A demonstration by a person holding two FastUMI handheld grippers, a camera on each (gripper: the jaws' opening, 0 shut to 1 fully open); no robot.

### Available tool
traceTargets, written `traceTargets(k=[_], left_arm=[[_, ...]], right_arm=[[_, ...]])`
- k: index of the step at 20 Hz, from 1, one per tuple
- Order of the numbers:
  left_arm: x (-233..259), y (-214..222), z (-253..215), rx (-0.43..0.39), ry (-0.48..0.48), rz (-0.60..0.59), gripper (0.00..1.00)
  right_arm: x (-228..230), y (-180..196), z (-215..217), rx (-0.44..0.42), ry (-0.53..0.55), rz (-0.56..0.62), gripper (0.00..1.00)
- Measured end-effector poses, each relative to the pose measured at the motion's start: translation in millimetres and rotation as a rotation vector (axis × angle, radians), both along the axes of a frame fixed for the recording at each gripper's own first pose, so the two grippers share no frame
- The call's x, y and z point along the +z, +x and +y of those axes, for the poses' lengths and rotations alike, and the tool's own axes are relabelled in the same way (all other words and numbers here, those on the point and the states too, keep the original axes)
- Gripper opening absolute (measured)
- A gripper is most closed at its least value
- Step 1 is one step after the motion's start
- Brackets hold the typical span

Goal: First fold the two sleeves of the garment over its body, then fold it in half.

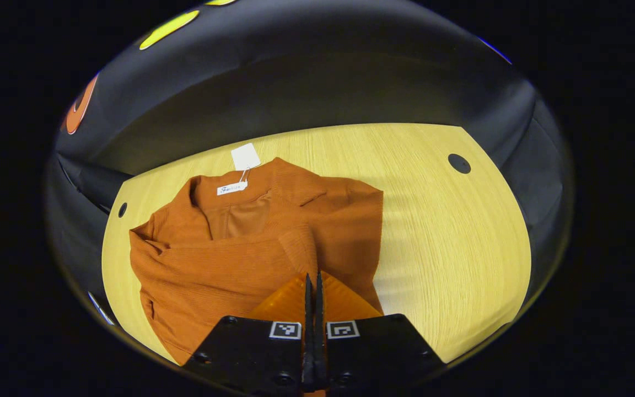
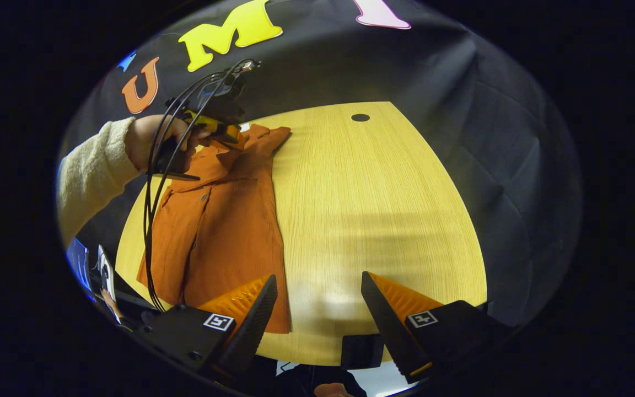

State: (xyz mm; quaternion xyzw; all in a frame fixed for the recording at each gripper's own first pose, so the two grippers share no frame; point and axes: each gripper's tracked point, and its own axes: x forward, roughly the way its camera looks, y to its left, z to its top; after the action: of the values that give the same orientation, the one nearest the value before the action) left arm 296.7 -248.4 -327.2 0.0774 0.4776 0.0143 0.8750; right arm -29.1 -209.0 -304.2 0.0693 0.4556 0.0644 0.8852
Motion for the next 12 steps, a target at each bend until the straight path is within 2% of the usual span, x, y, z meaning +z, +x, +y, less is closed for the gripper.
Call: traceTargets(k=[5,6,7,8,10,11,12], left_arm=[[2.6,6.1,-20.3,-0.019,-0.064,-0.030,0.11],[3.9,5.4,-22.9,-0.016,-0.085,-0.033,0.20],[7.1,4.3,-23.0,-0.008,-0.096,-0.035,0.22],[10.0,2.3,-23.8,-0.008,-0.101,-0.034,0.28],[12.8,-7.0,-25.4,-0.018,-0.108,-0.008,0.84],[16.3,-11.0,-24.9,-0.024,-0.115,-0.009,0.80],[21.1,-13.8,-23.1,-0.026,-0.122,-0.013,0.82]], right_arm=[[-0.2,-0.5,-1.6,0.011,-0.009,0.011,0.98],[0.2,-0.6,-1.4,0.011,-0.009,0.012,0.98],[1.0,-0.1,-0.8,0.011,-0.008,0.011,0.98],[0.5,0.1,-1.0,0.011,-0.008,0.010,0.98],[1.8,1.0,-0.5,0.014,-0.007,0.007,0.98],[2.0,1.6,-0.4,0.015,-0.007,0.006,0.98],[0.7,1.7,-1.4,0.017,-0.011,0.009,0.98]])
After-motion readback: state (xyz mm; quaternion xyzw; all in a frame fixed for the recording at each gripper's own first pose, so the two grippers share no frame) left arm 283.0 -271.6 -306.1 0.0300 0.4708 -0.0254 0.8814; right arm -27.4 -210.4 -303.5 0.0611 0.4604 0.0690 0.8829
